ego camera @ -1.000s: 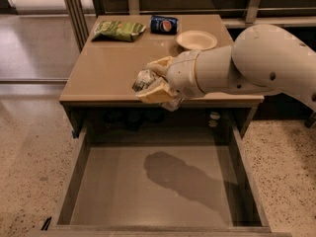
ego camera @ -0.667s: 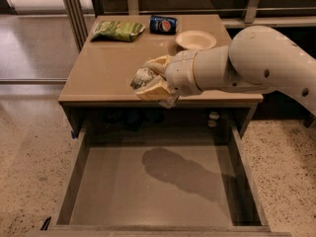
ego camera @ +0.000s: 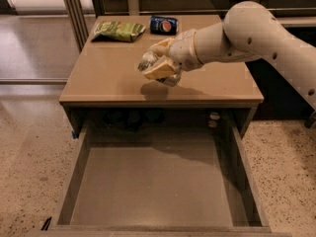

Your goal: Pick 7up can from top drawer and place on counter

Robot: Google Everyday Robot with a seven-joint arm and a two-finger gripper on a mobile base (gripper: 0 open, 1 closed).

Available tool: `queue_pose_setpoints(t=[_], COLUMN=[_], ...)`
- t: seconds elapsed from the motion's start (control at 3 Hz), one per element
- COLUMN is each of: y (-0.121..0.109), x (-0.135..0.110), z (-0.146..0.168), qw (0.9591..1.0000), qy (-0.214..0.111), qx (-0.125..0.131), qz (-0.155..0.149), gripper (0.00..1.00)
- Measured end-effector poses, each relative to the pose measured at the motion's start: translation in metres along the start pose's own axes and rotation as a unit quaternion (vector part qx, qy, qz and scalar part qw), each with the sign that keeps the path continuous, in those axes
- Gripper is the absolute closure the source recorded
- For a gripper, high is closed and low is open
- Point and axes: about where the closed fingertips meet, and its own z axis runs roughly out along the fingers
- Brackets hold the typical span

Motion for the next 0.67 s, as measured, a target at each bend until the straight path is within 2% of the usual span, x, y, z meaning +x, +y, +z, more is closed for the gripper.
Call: queue_pose_setpoints(t=[0.33, 0.67], y=[-0.055, -0.083], x=[-0.002, -0.026], z=[0.004, -0.015], qw=[0.9999, 0.9986], qy=[0.004, -0.011], qx=[0.014, 0.045], qz=[-0.009, -0.025], gripper=[1.00, 0.81])
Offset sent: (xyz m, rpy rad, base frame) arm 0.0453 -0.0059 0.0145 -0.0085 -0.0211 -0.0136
